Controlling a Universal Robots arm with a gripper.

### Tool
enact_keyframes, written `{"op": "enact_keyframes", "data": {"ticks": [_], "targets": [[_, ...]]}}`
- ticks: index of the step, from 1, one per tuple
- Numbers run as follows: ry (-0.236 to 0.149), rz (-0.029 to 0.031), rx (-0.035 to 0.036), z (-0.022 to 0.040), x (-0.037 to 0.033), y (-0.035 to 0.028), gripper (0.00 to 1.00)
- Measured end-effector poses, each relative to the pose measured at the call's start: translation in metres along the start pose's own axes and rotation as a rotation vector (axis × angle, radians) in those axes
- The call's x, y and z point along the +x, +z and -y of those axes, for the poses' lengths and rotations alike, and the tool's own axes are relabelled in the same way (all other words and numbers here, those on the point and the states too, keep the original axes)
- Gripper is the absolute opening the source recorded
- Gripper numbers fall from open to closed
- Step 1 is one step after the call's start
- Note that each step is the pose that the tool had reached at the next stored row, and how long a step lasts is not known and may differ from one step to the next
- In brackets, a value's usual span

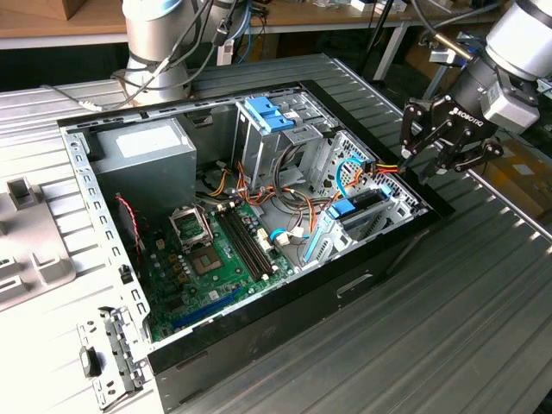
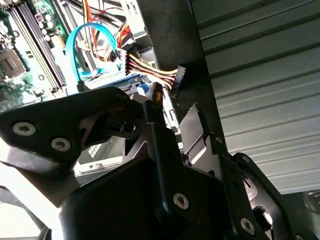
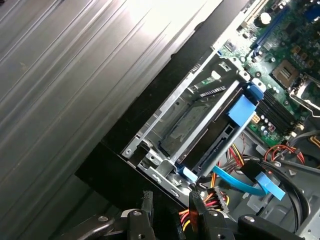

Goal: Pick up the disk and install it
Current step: 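Insert the first disk wire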

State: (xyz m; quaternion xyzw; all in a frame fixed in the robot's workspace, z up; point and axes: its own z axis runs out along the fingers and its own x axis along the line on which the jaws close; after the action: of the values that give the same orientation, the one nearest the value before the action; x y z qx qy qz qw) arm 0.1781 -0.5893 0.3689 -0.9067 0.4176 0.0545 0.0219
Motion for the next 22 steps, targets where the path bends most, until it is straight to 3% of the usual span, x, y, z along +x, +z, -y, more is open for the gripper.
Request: {"op": "enact_keyframes", "data": {"ticks": [3, 5, 11, 20, 22], "targets": [[-0.036, -0.0002, -0.0041, 0.002, 0.0006, 0.001, 0.42], [-0.041, -0.0001, -0.0047, 0.0089, -0.0006, 0.002, 0.42], [-0.115, -0.0006, -0.0135, 0.0122, 0.0, 0.0035, 0.42], [-0.116, -0.0007, -0.0136, 0.0141, 0.0014, 0.0051, 0.42], [-0.116, -0.0007, -0.0137, 0.0141, 0.0014, 0.0051, 0.34]]}}
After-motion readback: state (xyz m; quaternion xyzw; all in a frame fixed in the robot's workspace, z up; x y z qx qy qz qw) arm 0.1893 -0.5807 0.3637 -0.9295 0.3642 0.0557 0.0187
